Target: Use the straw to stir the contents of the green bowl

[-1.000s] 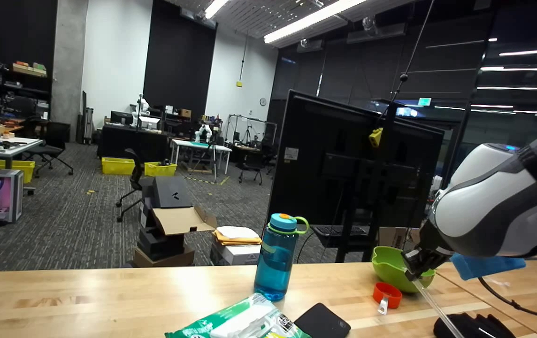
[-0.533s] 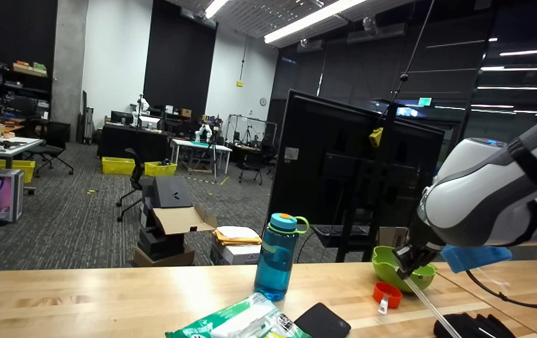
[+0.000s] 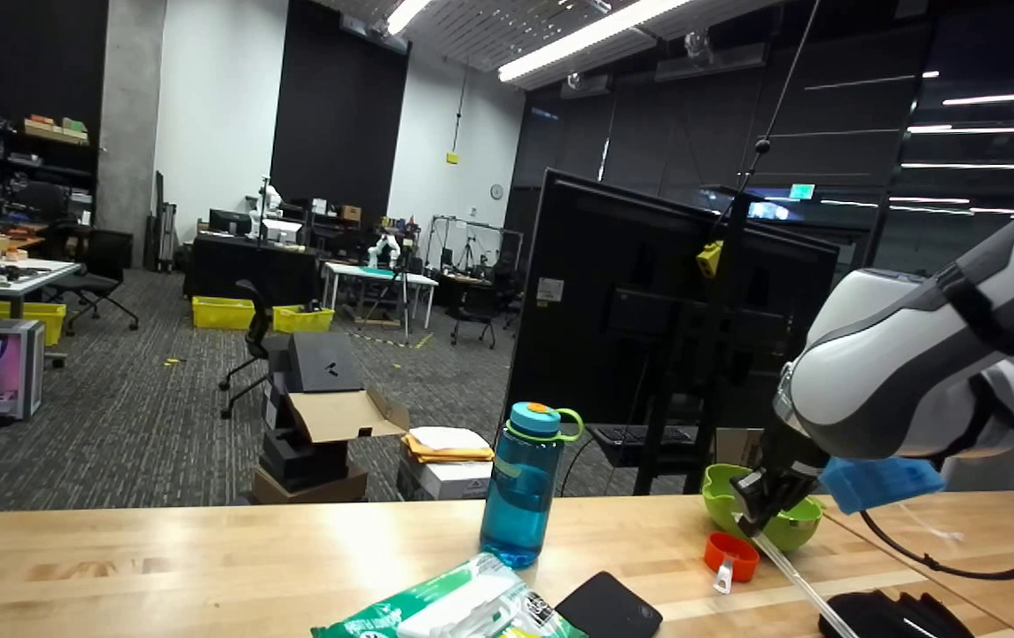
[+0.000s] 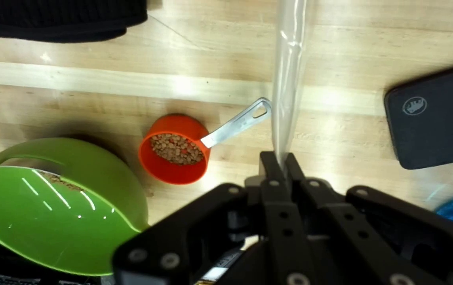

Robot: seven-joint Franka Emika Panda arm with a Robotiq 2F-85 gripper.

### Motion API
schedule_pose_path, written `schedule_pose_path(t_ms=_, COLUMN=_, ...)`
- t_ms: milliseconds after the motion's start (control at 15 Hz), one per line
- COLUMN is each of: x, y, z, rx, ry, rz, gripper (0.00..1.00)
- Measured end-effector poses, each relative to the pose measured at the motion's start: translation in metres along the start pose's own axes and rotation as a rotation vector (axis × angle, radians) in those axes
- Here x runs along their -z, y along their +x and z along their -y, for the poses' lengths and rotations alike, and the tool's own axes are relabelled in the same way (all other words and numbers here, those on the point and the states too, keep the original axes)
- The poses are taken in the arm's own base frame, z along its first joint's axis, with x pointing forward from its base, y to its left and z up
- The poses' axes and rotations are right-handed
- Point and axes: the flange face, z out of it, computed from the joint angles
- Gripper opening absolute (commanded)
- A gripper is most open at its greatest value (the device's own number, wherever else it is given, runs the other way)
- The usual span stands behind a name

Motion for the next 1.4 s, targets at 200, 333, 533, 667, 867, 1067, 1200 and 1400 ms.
schedule_pose_path(t_ms=200, x=-0.009, y=-0.002, z=0.007, rx=0.006, ry=0.028, rz=0.028, gripper=0.01)
schedule_pose_path(t_ms=333, x=-0.015, y=-0.004, z=0.012, rx=0.013, ry=0.036, rz=0.047, gripper=0.01)
schedule_pose_path(t_ms=533, x=-0.022, y=-0.004, z=0.017, rx=0.02, ry=0.045, rz=0.072, gripper=0.01)
schedule_pose_path(t_ms=667, x=-0.028, y=-0.005, z=0.02, rx=0.015, ry=0.054, rz=0.086, gripper=0.01)
schedule_pose_path(t_ms=867, x=-0.04, y=-0.001, z=0.025, rx=0.026, ry=0.04, rz=0.108, gripper=0.01)
schedule_pose_path(t_ms=1067, x=-0.054, y=0.002, z=0.023, rx=-0.004, ry=0.07, rz=0.123, gripper=0.01)
schedule_pose_path(t_ms=1200, x=-0.066, y=0.006, z=0.027, rx=-0.01, ry=0.079, rz=0.131, gripper=0.01)
schedule_pose_path(t_ms=1400, x=-0.09, y=0.014, z=0.031, rx=-0.01, ry=0.072, rz=0.145, gripper=0.01)
